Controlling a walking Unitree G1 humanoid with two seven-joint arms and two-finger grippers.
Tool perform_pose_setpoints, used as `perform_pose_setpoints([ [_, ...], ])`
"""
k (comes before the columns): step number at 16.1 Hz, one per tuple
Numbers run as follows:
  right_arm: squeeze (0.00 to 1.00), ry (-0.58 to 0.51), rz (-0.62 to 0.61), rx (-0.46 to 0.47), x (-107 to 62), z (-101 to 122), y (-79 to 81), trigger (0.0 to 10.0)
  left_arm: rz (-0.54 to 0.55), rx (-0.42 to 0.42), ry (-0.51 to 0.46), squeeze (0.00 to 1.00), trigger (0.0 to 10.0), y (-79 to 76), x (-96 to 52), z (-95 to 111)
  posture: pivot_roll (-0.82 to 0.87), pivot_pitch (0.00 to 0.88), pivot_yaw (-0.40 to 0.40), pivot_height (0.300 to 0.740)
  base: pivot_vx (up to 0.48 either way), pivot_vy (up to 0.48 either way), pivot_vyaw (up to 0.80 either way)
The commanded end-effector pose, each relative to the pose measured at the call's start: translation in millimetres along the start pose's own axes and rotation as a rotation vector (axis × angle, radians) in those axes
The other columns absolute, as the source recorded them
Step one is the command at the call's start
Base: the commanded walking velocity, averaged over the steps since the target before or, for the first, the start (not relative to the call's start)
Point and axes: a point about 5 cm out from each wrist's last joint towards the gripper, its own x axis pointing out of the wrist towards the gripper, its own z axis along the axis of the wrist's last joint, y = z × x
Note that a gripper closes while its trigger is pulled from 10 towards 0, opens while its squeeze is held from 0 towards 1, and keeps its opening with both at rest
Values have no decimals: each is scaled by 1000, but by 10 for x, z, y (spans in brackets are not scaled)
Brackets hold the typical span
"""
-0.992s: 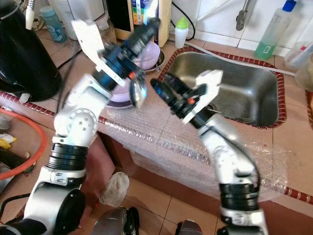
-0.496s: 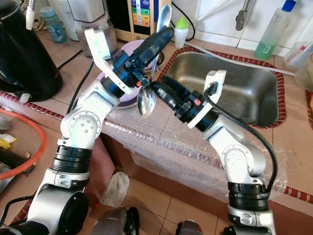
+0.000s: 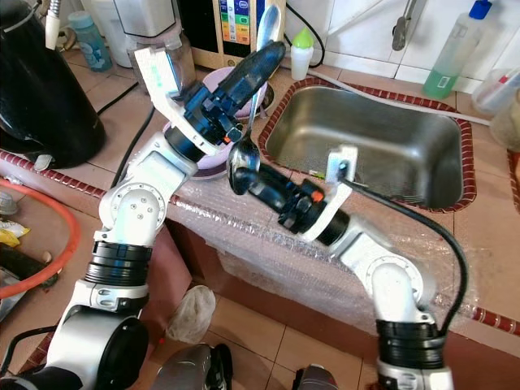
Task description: Kitchen organization
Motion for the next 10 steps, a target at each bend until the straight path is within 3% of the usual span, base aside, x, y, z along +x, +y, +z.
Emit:
perform_pose_setpoints([
  [1,0,10,52,20,34,-29,55,10000,-42,8,-8,0,0,-60,68,61,-53,41,66,740,0,0,0],
  [2,0,13,65,35,67,-62,59,6314,-46,3,-7,0,0,-68,70,53,-55,40,68,740,0,0,0],
  [3,0,4,64,50,93,-72,38,1137,-47,-2,-5,0,0,-71,73,46,-55,40,68,740,0,0,0],
  [4,0,-5,62,63,112,-71,18,0,-49,-4,-4,0,0,-73,75,41,-55,40,68,740,0,0,0],
  [10,0,-72,48,70,124,2,-15,0,-42,-2,-4,0,0,-69,58,58,-51,39,64,740,0,0,0],
])
